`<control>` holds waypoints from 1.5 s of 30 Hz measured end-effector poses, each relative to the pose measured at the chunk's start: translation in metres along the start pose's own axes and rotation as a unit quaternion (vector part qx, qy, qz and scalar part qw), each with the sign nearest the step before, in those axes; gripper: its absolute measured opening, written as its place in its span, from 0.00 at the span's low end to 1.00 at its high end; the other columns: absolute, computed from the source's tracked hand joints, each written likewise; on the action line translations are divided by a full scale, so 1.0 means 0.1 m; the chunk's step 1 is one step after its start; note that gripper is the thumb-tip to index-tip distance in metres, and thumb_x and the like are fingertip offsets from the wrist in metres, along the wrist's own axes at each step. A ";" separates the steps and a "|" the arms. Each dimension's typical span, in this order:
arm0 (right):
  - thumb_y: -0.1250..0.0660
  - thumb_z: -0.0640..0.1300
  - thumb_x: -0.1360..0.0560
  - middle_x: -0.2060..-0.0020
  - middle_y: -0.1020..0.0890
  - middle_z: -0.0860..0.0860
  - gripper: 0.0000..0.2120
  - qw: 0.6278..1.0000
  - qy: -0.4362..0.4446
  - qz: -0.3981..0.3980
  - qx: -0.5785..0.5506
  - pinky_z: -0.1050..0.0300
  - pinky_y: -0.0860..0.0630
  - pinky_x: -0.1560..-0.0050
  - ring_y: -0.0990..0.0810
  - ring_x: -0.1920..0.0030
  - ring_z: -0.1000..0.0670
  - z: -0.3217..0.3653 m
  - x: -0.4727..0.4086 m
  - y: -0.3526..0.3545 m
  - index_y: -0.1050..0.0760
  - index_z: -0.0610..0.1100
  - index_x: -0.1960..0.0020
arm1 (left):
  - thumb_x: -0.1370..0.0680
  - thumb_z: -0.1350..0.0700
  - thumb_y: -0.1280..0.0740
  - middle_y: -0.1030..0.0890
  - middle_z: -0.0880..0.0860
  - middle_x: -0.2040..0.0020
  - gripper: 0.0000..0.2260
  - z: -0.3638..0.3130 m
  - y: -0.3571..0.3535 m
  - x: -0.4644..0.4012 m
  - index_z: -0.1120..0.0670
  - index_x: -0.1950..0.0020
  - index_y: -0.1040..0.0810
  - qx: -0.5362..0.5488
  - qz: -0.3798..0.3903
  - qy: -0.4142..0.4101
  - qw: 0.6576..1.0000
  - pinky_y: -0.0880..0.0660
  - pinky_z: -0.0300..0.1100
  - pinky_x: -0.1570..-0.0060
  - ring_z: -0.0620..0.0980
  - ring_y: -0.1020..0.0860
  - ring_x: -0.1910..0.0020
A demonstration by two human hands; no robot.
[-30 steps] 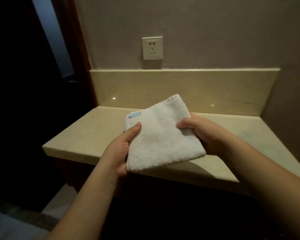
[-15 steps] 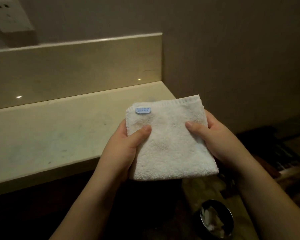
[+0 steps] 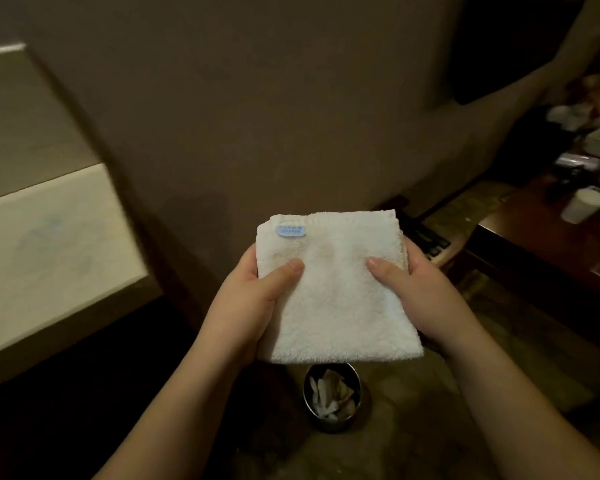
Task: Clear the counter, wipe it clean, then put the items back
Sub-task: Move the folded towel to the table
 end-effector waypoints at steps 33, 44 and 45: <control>0.36 0.54 0.23 0.45 0.23 0.65 0.20 0.940 -0.162 -0.299 0.031 0.64 0.28 0.60 0.23 0.49 0.62 -1.47 -0.56 5.16 0.35 0.64 0.33 | 0.24 0.51 0.31 0.18 0.47 0.45 0.13 1.65 -5.41 -2.25 0.38 0.42 0.25 -0.138 0.337 0.139 0.921 0.20 0.55 0.50 0.52 0.18 0.48; 0.35 0.52 0.23 0.39 0.24 0.58 0.27 0.918 -0.223 -0.329 0.001 0.50 0.25 0.40 0.23 0.42 0.55 -2.25 -1.96 6.37 0.40 0.61 0.27 | 0.22 0.53 0.33 0.20 0.47 0.45 0.14 2.33 -6.69 -3.90 0.41 0.38 0.28 -0.206 0.375 0.182 0.886 0.21 0.53 0.48 0.50 0.20 0.47; 0.35 0.52 0.23 0.38 0.24 0.58 0.27 0.914 -0.231 -0.334 0.003 0.48 0.26 0.38 0.23 0.41 0.54 -2.33 -2.04 6.46 0.40 0.61 0.27 | 0.22 0.54 0.33 0.20 0.47 0.44 0.14 2.41 -6.78 -4.01 0.42 0.38 0.28 -0.210 0.376 0.185 0.883 0.22 0.54 0.46 0.50 0.20 0.47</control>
Point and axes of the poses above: each hand's wrist, its own x-axis away from the middle knuckle, its own y-axis out of the back of the hand, z = x × y, the point moved 8 cm from there along -x, towards the middle knuckle
